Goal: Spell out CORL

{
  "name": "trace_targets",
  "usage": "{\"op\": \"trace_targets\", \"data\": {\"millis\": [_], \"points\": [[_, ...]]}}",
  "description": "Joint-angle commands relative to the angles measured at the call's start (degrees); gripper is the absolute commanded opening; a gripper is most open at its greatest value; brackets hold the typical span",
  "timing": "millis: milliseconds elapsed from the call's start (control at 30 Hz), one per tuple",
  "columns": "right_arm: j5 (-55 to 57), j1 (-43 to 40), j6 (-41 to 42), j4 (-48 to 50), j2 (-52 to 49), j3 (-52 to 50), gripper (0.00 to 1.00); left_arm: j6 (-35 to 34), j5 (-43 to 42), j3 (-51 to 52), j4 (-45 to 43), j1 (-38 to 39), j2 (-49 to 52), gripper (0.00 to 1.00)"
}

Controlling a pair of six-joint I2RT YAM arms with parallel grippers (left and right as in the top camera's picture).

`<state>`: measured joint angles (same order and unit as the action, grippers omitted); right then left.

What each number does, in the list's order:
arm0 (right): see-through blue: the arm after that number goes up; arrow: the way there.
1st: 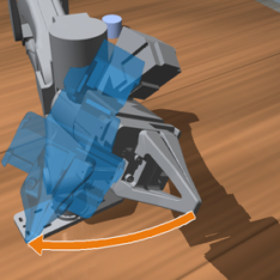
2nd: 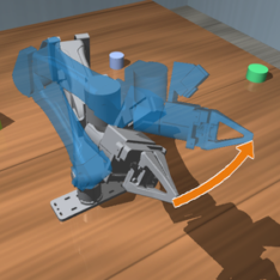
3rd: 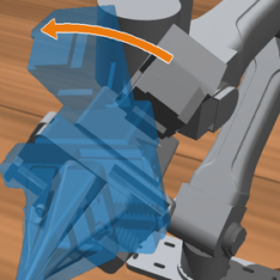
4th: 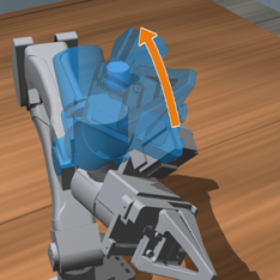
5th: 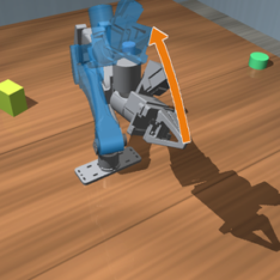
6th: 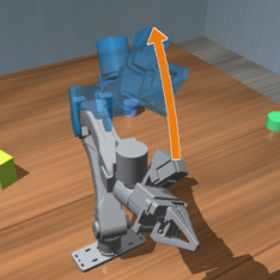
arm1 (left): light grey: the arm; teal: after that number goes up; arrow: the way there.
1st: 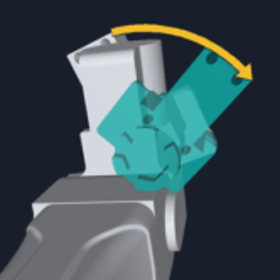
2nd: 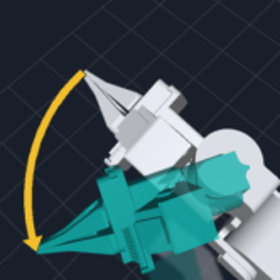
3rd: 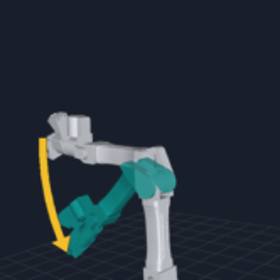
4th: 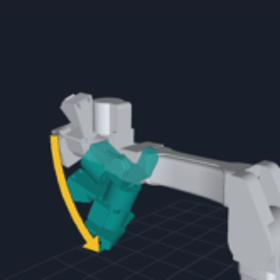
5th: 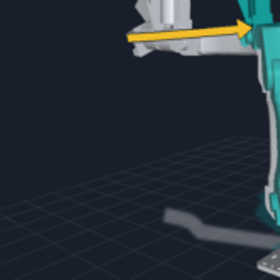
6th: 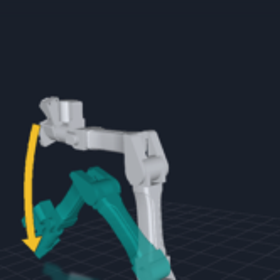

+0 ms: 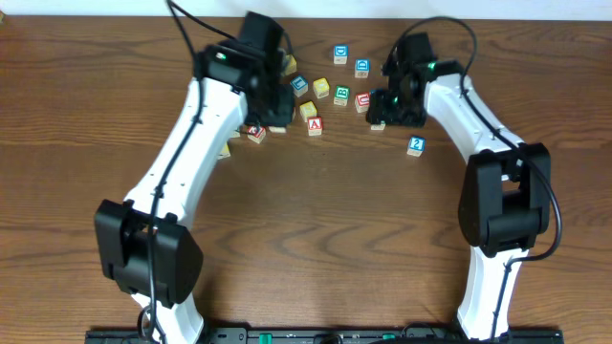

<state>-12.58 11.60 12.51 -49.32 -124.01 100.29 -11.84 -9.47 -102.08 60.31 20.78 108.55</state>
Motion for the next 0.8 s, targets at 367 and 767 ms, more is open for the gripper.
{"op": "trace_targets", "data": {"millis": [367, 767], "points": [[-3.19, -2.73, 0.63, -9.97, 1.86, 12.52, 0.64, -7.15, -0.61, 2.95, 0.59, 3.87, 9.25, 0.25], [-2.75, -3.15, -0.59, -9.88, 1.86, 12.55, 0.68, -10.34, -0.55, 12.83, -12.37, 4.44, 11.04, 0.25]]}}
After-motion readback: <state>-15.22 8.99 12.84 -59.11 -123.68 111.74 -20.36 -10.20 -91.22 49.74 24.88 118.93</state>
